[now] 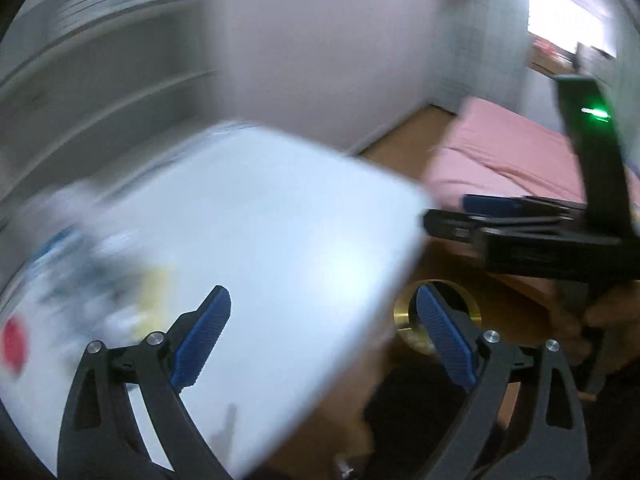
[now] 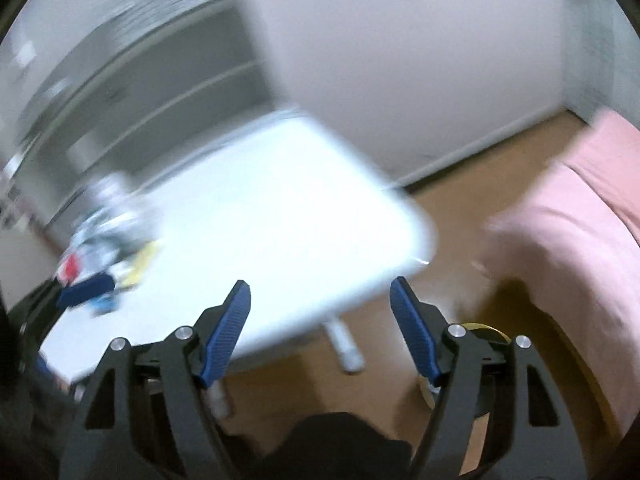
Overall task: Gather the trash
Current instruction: 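Grasp the red plastic lid with the left tool while the right tool grasps the blue-white milk bag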
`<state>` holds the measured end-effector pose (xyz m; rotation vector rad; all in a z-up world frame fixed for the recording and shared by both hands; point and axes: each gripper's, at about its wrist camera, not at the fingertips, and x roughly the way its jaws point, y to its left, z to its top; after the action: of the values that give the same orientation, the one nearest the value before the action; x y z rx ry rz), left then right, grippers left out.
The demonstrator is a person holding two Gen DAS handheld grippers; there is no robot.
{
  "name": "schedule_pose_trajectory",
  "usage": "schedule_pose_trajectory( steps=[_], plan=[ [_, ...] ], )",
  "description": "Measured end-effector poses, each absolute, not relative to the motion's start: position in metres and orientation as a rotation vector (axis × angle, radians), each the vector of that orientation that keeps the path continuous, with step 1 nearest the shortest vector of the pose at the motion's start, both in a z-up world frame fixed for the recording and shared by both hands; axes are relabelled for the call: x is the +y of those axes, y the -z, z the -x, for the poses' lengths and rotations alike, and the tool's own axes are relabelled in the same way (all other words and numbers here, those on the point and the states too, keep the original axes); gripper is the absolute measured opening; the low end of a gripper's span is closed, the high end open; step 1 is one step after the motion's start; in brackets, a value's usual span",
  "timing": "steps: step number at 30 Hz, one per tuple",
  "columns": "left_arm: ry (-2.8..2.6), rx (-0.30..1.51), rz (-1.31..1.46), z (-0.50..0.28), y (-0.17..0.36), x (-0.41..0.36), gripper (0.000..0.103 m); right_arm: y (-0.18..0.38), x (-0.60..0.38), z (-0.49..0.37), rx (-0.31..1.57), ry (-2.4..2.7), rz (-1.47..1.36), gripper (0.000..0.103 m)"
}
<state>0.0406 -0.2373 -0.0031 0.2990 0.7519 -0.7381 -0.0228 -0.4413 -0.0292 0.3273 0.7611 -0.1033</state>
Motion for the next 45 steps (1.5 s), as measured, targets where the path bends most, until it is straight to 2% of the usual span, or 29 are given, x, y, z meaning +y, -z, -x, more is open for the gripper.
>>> schedule_pose_trajectory(
  steps=[8,11,16,20,22,23,24,27,38,45],
  plan=[
    [0.298,0.810,-0.099,-0.097,0.013,-0.040,0.091,0.015,-0.270,-0.060,0.802,-0.196,-0.155,0.071],
    [0.223,0.802,-0.058,-0.102,0.012,0.001,0.091,0.013,-0.223,-0.085,0.797,-0.247,-0.099,0.077],
    [0.168,0.813,-0.014,-0.108,0.015,0.059,0.091,0.020,-0.175,-0.127,0.816,-0.257,-0.028,0.077],
    [0.127,0.835,0.003,-0.118,0.026,0.075,0.091,0.033,-0.155,-0.152,0.835,-0.239,0.014,0.077],
    [0.102,0.848,0.018,-0.123,0.033,0.087,0.091,0.039,-0.149,-0.159,0.848,-0.236,0.026,0.072],
    [0.094,0.859,0.030,-0.128,0.037,0.092,0.092,0.041,-0.146,-0.162,0.854,-0.232,0.036,0.058],
    [0.088,0.867,0.037,-0.132,0.041,0.092,0.092,0.044,-0.143,-0.165,0.861,-0.226,0.050,0.037],
    [0.080,0.884,0.048,-0.146,0.048,0.092,0.091,0.042,-0.142,-0.163,0.860,-0.246,0.040,0.023],
    [0.021,0.899,0.010,-0.243,0.061,0.084,0.092,-0.011,-0.153,-0.116,0.743,-0.366,0.019,0.021],
    [0.007,0.931,-0.006,-0.271,0.074,0.077,0.093,-0.015,-0.167,-0.104,0.747,-0.375,0.006,0.021]
  ],
)
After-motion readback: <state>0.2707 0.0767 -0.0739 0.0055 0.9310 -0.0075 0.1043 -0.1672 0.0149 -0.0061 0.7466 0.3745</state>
